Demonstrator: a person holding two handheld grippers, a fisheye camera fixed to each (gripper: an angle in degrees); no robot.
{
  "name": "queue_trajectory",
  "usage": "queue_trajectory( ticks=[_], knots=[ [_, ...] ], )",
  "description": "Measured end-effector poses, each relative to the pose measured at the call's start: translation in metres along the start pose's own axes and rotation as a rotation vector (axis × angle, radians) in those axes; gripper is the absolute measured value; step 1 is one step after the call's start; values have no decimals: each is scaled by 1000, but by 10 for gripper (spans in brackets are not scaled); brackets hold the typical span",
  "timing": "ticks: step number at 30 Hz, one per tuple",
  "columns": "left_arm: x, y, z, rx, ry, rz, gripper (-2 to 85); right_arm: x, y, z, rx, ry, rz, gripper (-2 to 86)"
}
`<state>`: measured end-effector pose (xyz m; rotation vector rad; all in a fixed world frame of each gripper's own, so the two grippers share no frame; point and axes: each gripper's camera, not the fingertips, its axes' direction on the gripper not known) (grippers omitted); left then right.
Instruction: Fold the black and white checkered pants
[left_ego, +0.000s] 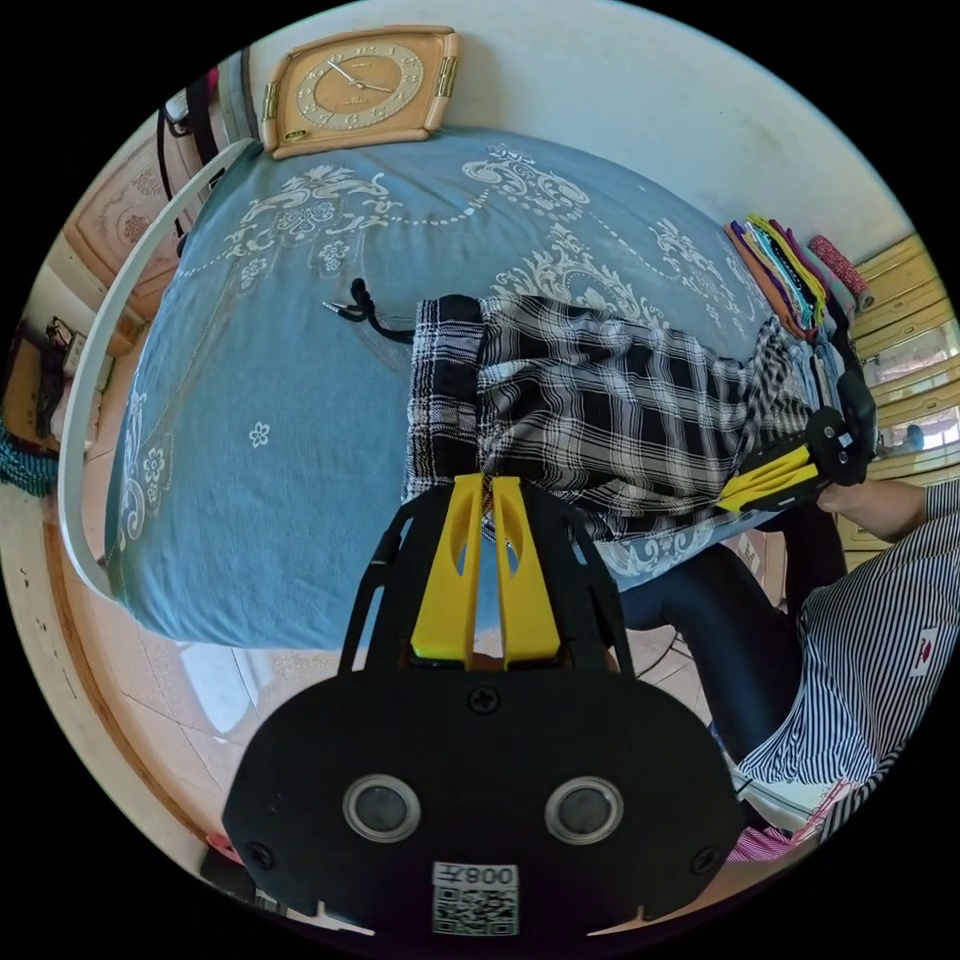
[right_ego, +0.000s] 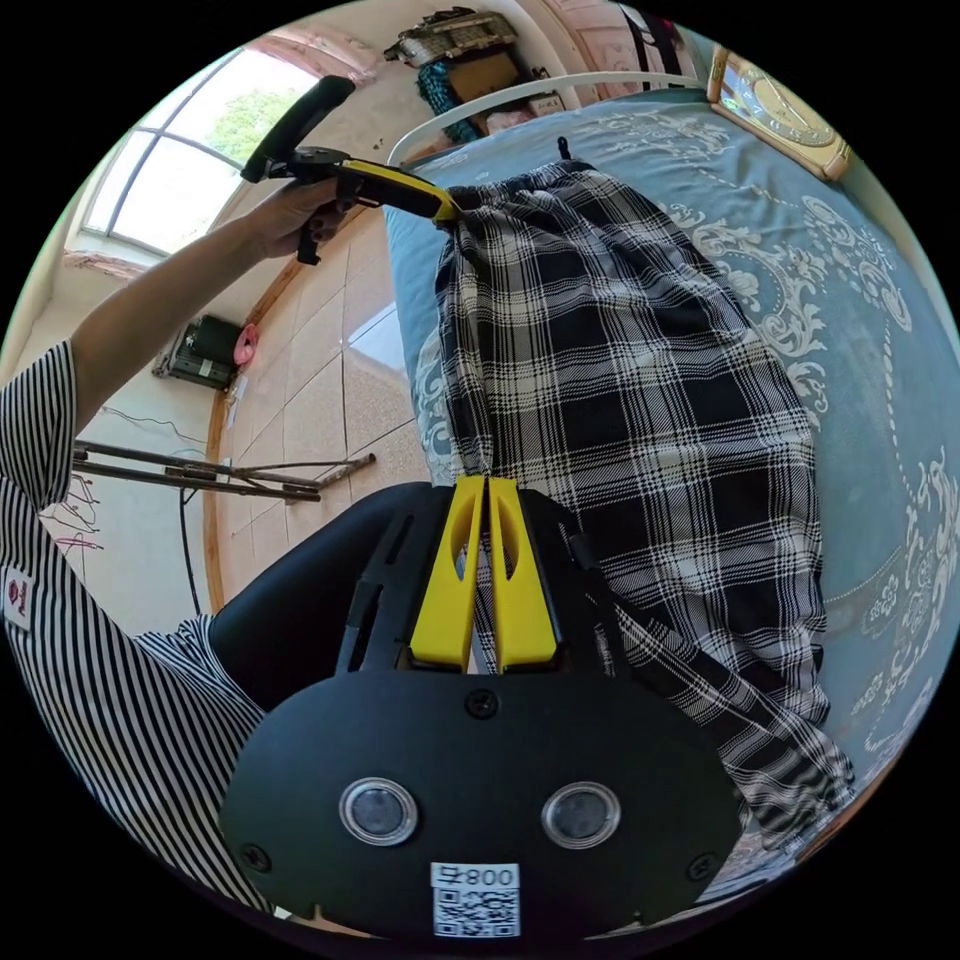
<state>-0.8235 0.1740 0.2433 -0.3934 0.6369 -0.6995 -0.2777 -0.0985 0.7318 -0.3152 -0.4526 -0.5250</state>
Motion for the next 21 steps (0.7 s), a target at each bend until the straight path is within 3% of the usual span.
queue_trajectory(
  ticks=[9,21],
  knots=[
    [-18,49,1,-3,21,-23,13,-23,1,18,-23,-15,-16,5],
    [-61,136,-16,146,150,-175,13,-65,3,26,-22,25,-45,5]
  ],
)
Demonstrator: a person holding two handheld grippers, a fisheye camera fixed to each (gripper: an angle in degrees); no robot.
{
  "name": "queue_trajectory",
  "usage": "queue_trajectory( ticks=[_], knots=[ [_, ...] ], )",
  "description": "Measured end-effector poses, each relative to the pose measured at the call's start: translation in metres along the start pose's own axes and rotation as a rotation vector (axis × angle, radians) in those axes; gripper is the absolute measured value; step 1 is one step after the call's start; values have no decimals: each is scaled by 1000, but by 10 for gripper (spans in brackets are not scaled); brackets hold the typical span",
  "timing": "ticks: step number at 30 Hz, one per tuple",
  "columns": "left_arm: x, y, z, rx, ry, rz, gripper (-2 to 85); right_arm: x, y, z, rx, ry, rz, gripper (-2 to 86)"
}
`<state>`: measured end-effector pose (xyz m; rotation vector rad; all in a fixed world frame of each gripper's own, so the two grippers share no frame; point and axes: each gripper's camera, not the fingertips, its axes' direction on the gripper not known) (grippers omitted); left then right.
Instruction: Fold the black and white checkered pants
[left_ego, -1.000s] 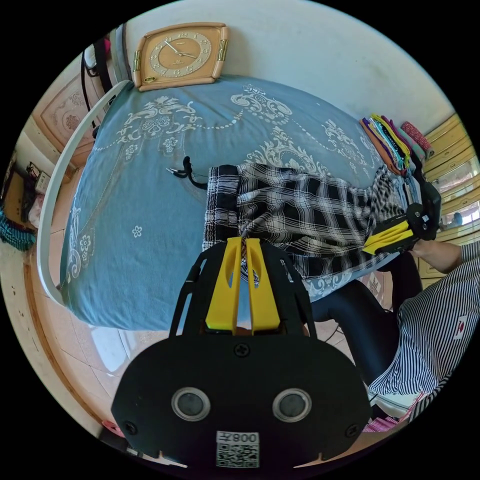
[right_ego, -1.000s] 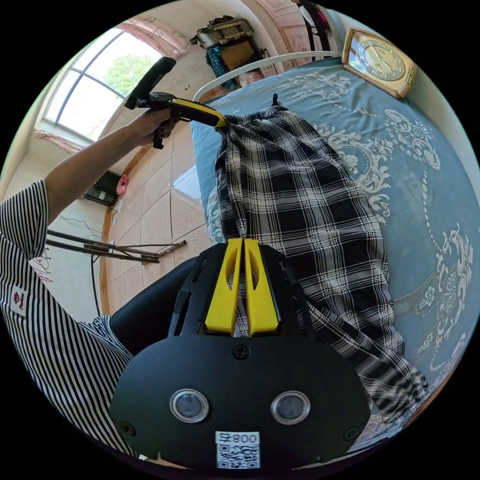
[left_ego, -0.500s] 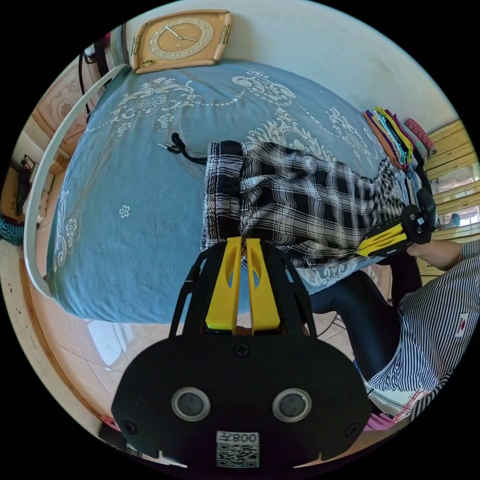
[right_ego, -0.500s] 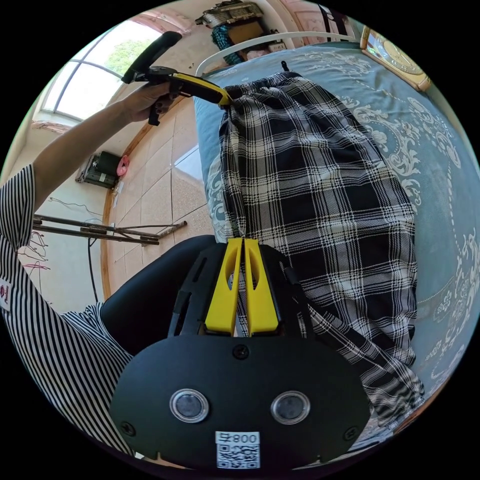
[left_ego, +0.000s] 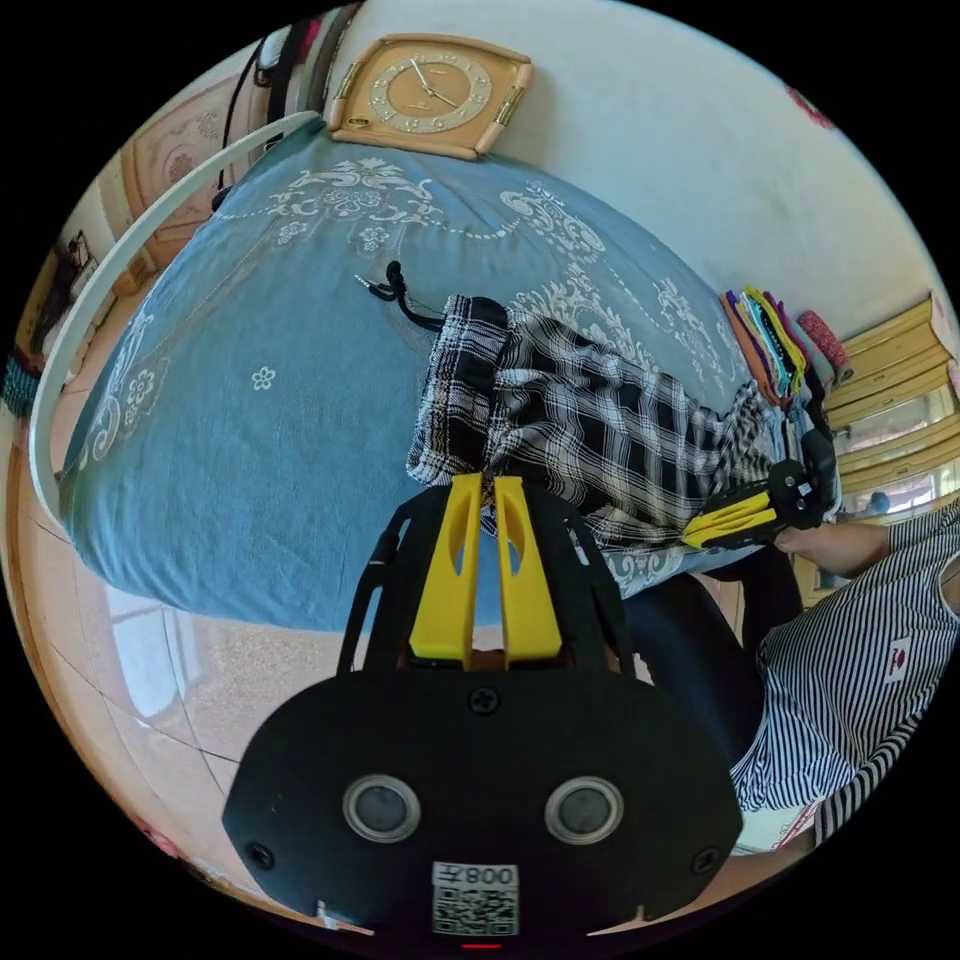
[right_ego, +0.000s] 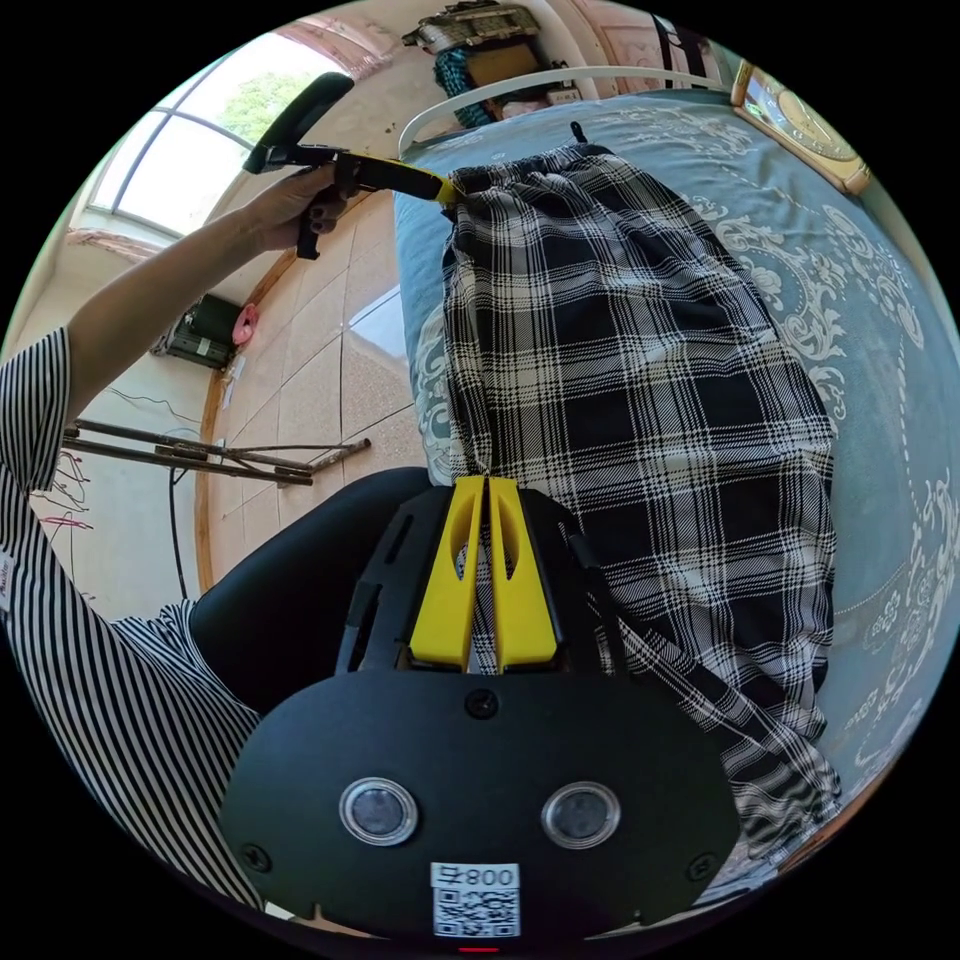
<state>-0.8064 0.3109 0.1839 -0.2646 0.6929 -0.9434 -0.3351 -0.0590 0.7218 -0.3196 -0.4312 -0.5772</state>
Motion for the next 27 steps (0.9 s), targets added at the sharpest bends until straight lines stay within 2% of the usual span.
queue_trajectory(
  ticks=[3,6,8,11,13,17,21,24,27],
  knots=[
    [-12,25,-14,94,41,-60,12,-10,1,1,1,7,-3,5],
    [2,46,-22,181,65,-10,9,-19,3,2,10,14,-3,6],
    [30,53,-12,150,51,75,6,-27,4,2,17,32,-13,6],
    [46,62,11,85,-5,82,5,-42,9,2,34,76,-32,6],
    [40,75,12,99,-86,18,4,-50,10,2,37,98,-39,7],
    [-6,111,-6,196,-37,-165,4,-62,11,1,32,119,-45,7],
    [-37,127,-26,261,-58,-243,7,-62,16,-2,51,84,-24,7],
    [-61,141,-32,334,33,-326,15,-61,18,-5,57,64,-13,7],
    [-81,152,-23,361,210,-388,37,-65,20,-7,56,69,-17,7]
  ],
)
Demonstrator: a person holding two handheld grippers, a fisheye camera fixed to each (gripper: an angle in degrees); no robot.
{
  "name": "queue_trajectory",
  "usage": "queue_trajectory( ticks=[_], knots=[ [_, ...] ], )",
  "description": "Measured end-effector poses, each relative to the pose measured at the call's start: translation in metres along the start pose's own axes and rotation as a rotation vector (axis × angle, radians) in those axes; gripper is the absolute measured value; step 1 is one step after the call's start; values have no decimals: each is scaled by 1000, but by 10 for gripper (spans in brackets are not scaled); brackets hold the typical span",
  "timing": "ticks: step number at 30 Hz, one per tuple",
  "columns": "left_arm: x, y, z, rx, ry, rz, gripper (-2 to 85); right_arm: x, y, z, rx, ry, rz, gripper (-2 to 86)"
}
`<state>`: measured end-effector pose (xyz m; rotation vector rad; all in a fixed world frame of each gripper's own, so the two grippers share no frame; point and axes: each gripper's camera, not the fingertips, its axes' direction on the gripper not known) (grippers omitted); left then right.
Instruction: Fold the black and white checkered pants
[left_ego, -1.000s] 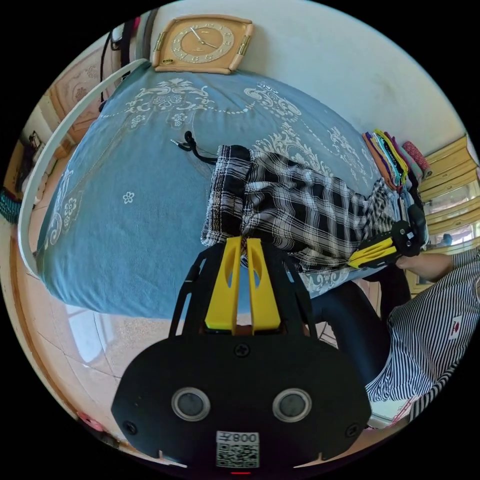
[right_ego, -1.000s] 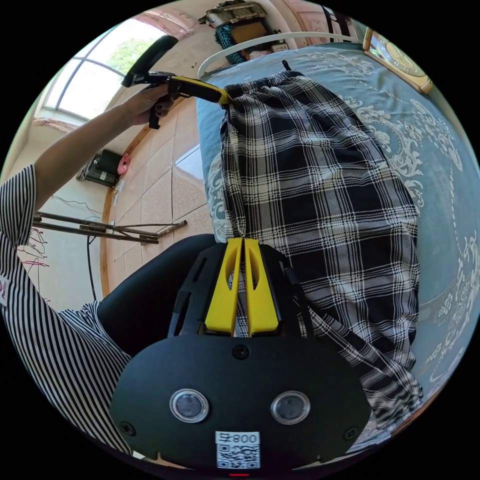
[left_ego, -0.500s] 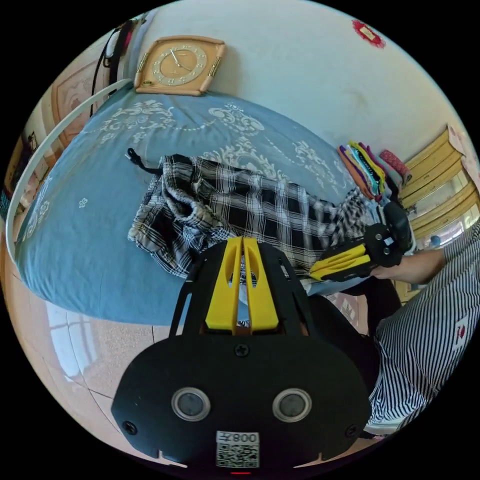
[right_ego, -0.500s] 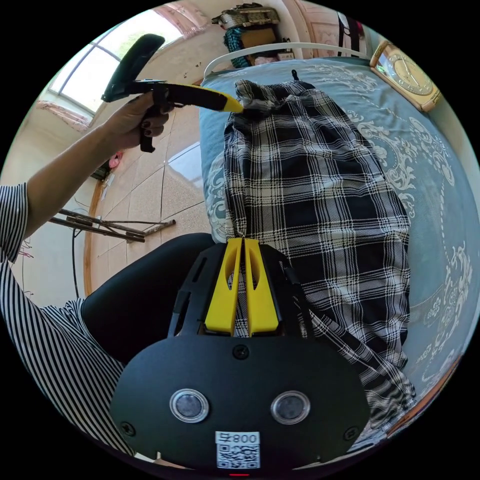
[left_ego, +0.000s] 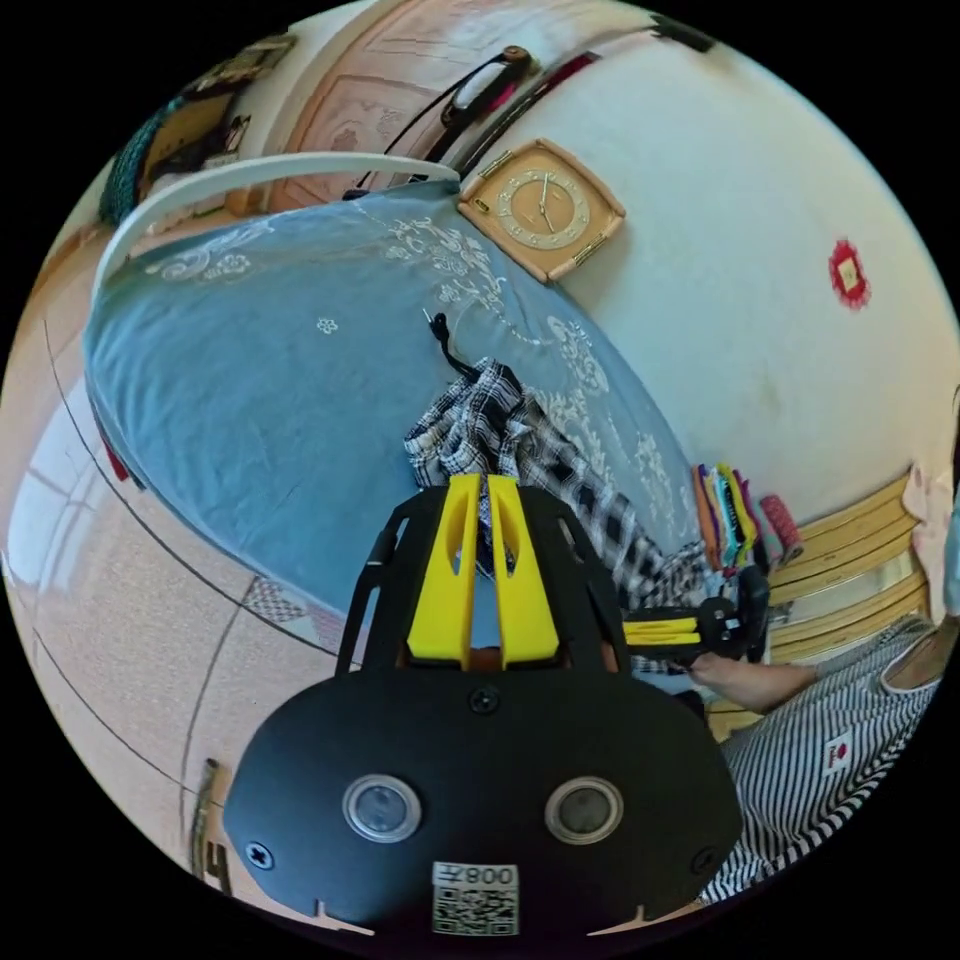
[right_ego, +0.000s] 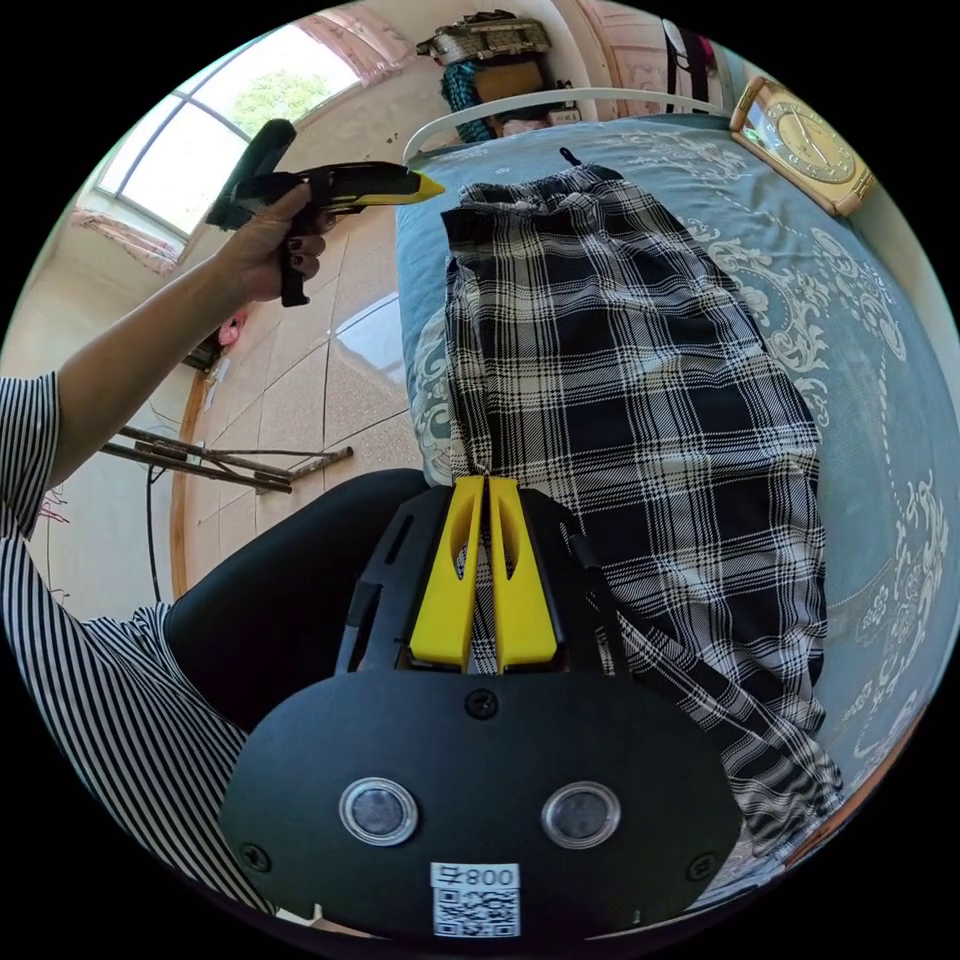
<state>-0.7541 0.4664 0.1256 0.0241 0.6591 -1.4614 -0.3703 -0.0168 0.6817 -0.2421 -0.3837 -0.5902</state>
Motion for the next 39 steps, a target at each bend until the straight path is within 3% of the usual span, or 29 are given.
queue_trajectory(
  ticks=[7,13,18,24,29,32,35,39],
  knots=[
    [-33,5,12,13,-9,-137,56,-2,4,-7,5,-6,4,7],
    [-33,5,-4,114,-62,-85,33,-1,8,-14,5,-4,0,7],
    [-54,9,12,30,-137,-143,29,4,12,-20,12,-9,4,7],
    [-41,30,1,169,-140,-133,18,14,19,-29,25,-23,29,7],
    [16,55,63,-46,-99,116,5,30,25,-38,41,-66,77,7],
    [17,70,103,-194,-221,133,3,37,30,-45,37,-78,94,6],
    [10,77,109,-148,-161,74,2,42,38,-56,34,-86,98,6],
    [21,81,120,-164,-224,121,1,60,62,-81,78,-155,153,5]
  ],
)
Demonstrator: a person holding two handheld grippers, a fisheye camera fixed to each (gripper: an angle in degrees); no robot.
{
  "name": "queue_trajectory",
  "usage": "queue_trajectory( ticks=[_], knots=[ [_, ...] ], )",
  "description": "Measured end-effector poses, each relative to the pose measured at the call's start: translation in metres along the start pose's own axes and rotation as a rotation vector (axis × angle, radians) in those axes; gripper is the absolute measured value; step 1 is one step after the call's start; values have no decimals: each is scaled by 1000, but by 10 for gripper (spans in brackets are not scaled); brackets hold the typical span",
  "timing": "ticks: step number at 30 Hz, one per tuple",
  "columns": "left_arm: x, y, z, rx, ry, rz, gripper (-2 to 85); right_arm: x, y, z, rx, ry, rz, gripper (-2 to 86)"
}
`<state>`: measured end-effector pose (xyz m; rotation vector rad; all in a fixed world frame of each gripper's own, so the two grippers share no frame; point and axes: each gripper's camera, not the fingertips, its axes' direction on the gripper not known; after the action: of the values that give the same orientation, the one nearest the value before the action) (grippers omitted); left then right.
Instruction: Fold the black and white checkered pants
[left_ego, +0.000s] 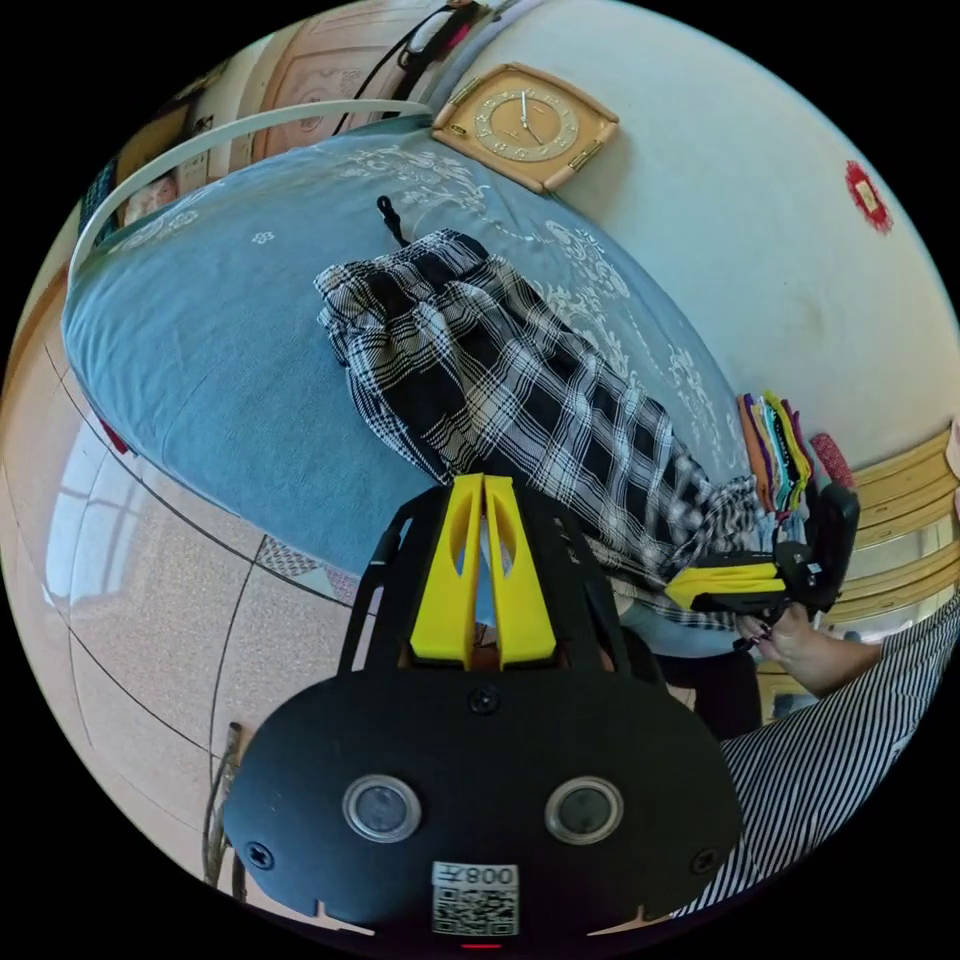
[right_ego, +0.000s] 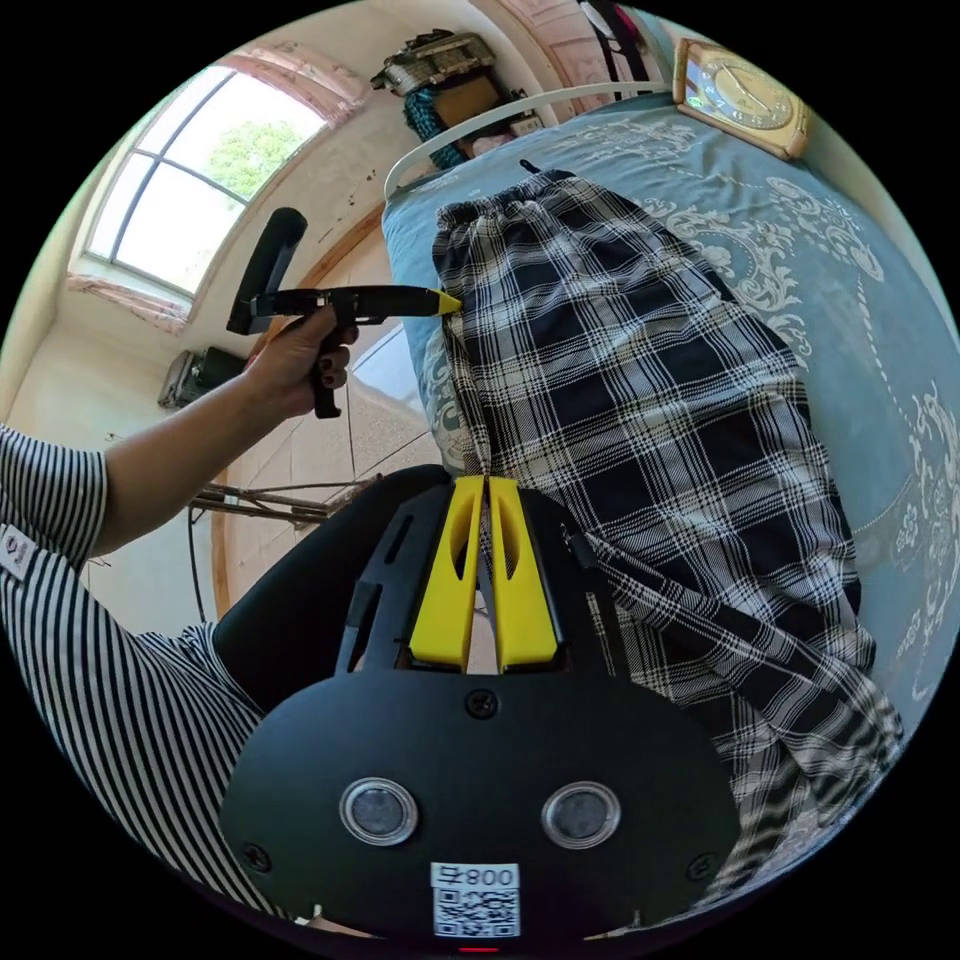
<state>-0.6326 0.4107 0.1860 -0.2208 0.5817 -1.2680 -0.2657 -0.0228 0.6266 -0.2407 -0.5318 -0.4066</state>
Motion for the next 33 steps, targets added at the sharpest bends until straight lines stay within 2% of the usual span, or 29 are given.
queue_trajectory(
  ticks=[6,10,19,25,28,31,33],
  knots=[
    [34,1,17,29,30,83,1,25,17,-38,60,-44,56,3],
    [47,-2,51,-80,-71,129,1,53,30,-66,110,-72,120,3],
    [36,-12,68,-13,-58,20,1,53,26,-56,34,-141,59,2],
    [27,-23,61,161,-18,-35,1,51,24,-50,-19,-181,28,1],
    [21,-46,76,159,-93,-56,1,54,27,-74,24,-162,8,1],
    [5,-64,104,81,-187,-112,1,64,29,-95,63,-128,26,1],
    [-2,-64,111,109,-151,-148,1,78,33,-118,102,-82,56,1]
  ],
)
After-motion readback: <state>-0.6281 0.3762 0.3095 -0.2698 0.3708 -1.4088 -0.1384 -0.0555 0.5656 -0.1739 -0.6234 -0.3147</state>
